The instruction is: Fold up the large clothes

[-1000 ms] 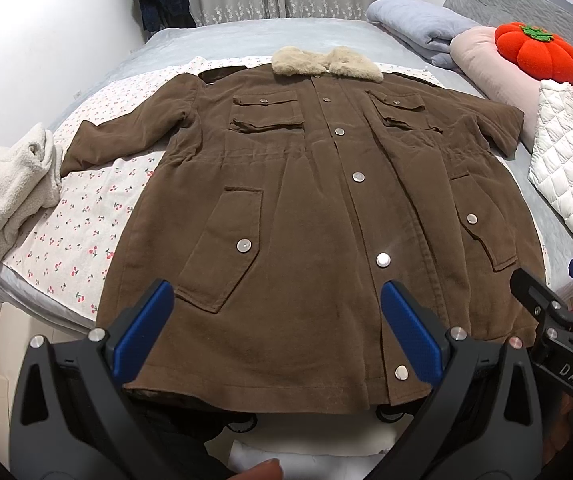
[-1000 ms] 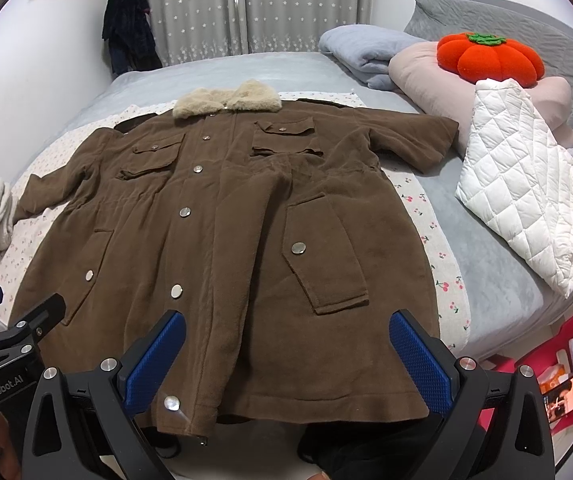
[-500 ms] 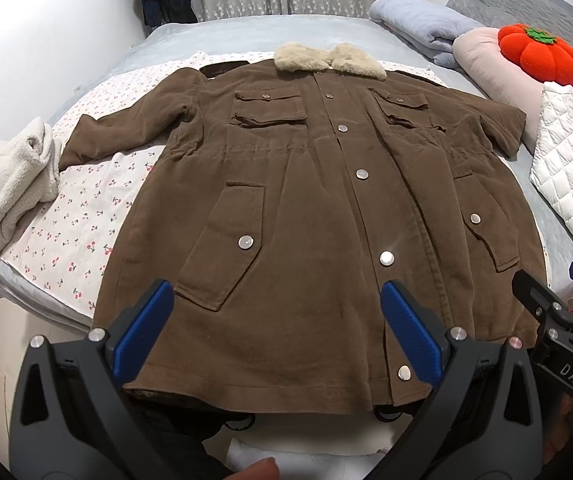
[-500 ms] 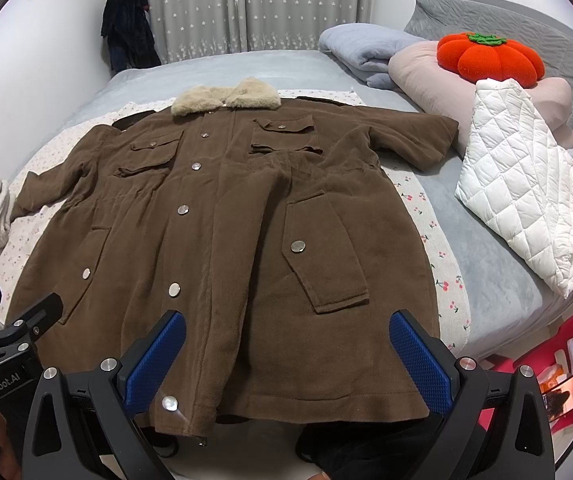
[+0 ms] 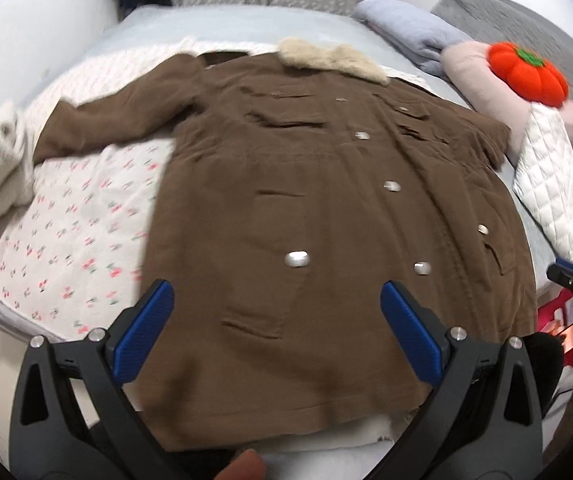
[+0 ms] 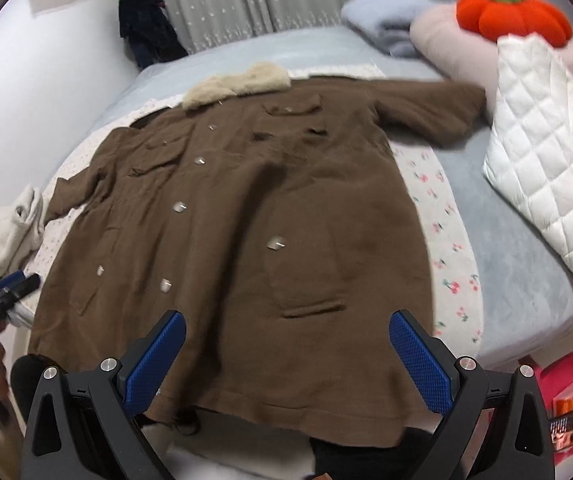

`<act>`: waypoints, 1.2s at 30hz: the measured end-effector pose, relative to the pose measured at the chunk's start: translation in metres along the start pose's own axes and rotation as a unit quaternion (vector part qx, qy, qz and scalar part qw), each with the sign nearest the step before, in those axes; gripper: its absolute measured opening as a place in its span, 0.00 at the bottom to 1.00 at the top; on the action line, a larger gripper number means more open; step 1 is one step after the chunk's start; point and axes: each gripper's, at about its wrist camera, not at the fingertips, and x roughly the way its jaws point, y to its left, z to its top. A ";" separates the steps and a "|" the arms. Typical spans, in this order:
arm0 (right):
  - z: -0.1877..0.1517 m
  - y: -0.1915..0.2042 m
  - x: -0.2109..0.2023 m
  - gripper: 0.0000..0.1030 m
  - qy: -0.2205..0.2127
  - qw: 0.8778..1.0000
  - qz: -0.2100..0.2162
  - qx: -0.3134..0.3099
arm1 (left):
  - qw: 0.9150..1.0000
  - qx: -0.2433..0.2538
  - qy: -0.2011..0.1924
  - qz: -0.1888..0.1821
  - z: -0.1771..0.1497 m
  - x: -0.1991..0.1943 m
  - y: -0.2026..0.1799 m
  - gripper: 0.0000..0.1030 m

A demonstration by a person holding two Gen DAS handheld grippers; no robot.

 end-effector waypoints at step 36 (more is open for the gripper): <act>-0.040 -0.124 0.032 0.08 0.148 0.981 -0.072 0.100 | 0.979 -0.029 0.200 -0.001 -0.079 0.044 0.049 0.47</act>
